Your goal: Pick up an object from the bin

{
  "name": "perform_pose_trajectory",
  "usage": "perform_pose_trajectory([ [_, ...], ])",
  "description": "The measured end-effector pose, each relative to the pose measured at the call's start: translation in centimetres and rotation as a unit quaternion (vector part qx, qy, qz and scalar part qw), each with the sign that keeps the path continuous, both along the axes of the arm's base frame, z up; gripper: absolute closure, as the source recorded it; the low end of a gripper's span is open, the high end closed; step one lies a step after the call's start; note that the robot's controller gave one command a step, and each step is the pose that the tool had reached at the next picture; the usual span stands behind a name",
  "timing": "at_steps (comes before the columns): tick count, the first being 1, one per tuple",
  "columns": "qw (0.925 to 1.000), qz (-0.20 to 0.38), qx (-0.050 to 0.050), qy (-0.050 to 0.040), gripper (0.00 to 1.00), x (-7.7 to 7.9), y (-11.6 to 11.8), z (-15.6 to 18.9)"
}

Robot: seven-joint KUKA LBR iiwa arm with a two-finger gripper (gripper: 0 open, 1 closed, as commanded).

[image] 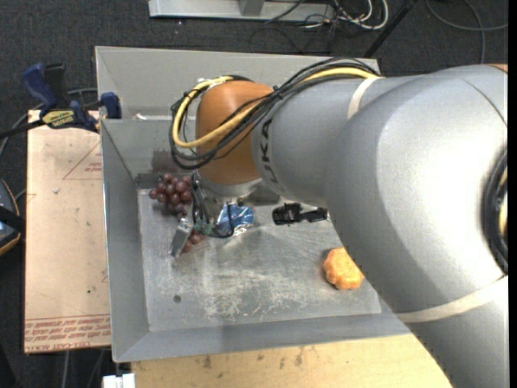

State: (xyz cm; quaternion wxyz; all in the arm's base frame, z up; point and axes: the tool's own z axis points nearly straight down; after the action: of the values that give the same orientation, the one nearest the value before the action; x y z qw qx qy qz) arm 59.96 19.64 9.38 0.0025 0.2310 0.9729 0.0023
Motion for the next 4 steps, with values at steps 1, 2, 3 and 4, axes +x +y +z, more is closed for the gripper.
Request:
perform_pose_trajectory([
  [1, 0.9972, 0.073, 0.003, -0.0147, 1.00, 1.0, -1.5, -1.1],
  [2, 0.9972, 0.073, 0.003, -0.0147, 1.00, 1.0, -1.5, -1.1],
  [3, 0.9972, 0.073, 0.002, -0.0126, 1.00, 1.0, -1.5, -0.9],
  [4, 0.9973, 0.073, 0.000, -0.0040, 1.00, 0.7, -1.6, 0.0],
])
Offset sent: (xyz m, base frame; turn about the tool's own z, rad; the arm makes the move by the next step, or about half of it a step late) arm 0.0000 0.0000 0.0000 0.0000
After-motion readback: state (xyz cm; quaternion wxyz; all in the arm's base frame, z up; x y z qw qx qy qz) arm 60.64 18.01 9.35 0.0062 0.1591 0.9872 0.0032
